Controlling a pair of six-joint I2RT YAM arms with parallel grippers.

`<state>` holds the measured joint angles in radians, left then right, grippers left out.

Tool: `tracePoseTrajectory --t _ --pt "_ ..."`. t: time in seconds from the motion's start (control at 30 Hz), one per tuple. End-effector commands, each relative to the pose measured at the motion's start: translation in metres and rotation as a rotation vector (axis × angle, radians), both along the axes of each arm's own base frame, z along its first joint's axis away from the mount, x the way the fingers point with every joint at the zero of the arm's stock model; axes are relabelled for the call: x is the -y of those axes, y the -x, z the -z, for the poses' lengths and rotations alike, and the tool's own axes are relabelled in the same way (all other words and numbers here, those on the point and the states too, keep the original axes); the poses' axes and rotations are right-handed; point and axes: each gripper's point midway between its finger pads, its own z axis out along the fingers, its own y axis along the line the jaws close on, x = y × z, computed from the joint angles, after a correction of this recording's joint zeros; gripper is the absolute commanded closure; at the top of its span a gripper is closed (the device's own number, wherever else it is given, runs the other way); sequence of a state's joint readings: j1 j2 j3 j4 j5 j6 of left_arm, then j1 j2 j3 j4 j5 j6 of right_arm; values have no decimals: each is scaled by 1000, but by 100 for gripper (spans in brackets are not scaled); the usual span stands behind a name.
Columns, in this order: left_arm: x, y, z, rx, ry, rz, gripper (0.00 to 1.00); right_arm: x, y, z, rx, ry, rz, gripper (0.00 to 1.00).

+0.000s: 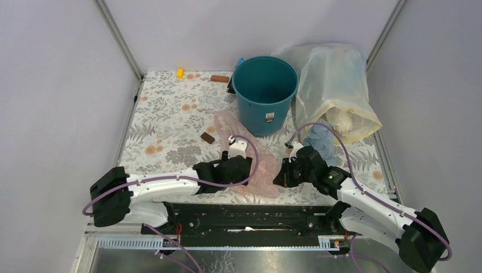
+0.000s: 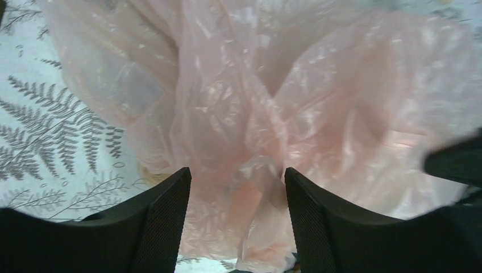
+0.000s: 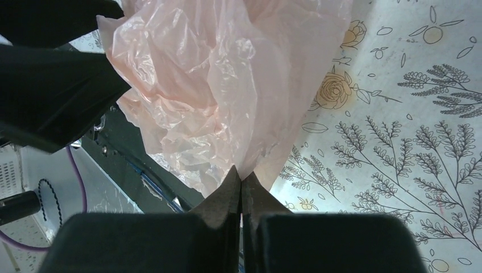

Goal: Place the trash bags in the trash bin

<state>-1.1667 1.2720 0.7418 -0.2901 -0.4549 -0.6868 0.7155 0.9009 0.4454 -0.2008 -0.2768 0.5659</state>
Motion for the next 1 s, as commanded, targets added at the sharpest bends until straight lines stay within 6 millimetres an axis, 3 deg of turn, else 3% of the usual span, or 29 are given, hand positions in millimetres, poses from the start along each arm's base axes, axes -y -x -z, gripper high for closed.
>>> tracePoseTrajectory --t 0.0,0.07,0.2,0.27,0.43,0.53,0.6,0.9,0.97 --pt "-14 -14 8 4 -74 -80 36 3 -8 -14 53 9 32 100" --pt "-25 -16 15 -6 -96 -108 40 10 -14 -18 73 40 74 100" --pt "-64 -35 19 -52 -50 -232 66 42 -27 -20 121 165 213 100" --pt "-84 -48 11 -66 61 -281 71 61 -36 -24 162 225 312 100" --pt "-124 -57 -2 -35 214 -395 86 90 -55 -39 246 271 507 100" --pt "-152 -59 -6 -8 240 -516 87 105 -60 -49 293 277 590 100" --pt "-163 -59 -8 4 276 -563 83 117 -63 -58 329 270 664 100" --pt "-196 -64 -15 15 406 -744 81 178 -63 -87 427 289 1009 100" --pt "-196 -65 -18 20 439 -743 82 177 -63 -88 432 283 1009 100"
